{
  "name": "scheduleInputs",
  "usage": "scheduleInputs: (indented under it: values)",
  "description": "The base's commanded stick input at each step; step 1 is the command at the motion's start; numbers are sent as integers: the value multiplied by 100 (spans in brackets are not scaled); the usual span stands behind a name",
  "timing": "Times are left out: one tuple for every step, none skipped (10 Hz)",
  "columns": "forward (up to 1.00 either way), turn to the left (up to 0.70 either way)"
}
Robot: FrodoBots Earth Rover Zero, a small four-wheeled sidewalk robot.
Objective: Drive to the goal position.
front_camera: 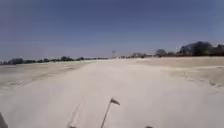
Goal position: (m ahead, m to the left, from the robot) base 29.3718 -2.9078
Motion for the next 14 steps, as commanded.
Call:
scheduleInputs:
  values:
    - [70, 0]
    - [70, 0]
    - [70, 0]
    - [70, 0]
    - [70, 0]
    - [70, 0]
    - [70, 0]
    - [70, 0]
    - [70, 0]
    - [70, 0]
    - [70, 0]
    - [70, 0]
    - [70, 0]
    - [70, 0]
